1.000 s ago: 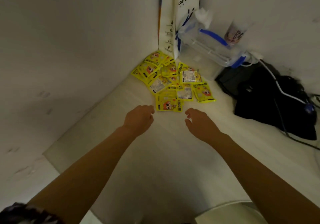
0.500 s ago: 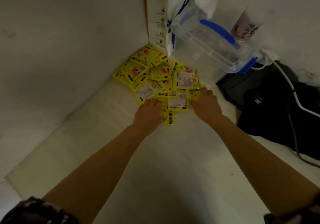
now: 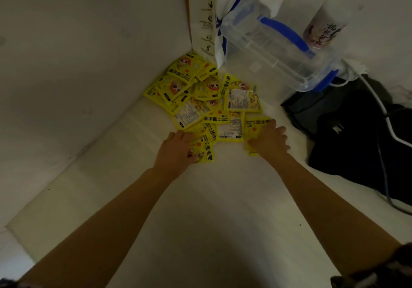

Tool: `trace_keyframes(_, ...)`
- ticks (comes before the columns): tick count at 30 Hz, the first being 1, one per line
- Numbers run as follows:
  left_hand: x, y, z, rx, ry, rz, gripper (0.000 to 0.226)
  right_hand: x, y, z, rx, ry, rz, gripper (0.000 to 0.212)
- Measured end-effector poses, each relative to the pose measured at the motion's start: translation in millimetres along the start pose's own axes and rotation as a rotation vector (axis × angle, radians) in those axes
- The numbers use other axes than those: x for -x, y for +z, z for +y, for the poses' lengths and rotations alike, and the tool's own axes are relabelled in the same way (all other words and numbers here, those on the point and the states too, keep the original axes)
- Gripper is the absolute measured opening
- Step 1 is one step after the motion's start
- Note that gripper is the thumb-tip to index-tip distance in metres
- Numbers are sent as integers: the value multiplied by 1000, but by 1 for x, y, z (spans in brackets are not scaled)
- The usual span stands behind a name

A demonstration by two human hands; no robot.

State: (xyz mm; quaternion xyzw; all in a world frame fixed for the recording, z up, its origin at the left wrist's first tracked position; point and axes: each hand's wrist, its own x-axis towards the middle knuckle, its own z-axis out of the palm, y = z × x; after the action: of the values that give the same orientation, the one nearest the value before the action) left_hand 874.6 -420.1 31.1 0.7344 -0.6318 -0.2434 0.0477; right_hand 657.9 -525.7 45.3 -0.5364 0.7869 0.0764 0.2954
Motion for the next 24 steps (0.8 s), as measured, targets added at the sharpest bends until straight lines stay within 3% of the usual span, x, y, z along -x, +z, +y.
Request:
trace_keyframes(2, 5, -2, -3, 50, -20, -17, 67, 2, 0, 3, -31, 18, -54, 95)
trace_keyframes(8, 15, -8, 0, 16, -79, -21, 65, 7, 7, 17, -127, -37, -58, 75)
trace_keyframes(15, 14, -16, -9, 206, -168, -64, 24, 15, -13, 22, -296, -283, 20, 52)
trace_keyframes(20, -2, -23, -12, 322, -168, 22, 40, 11, -33, -3, -93, -582, 94, 56)
trace_keyframes(24, -19, -24, -5, 393, -236, 20, 44, -8, -42, -31, 40, -654, 72, 68)
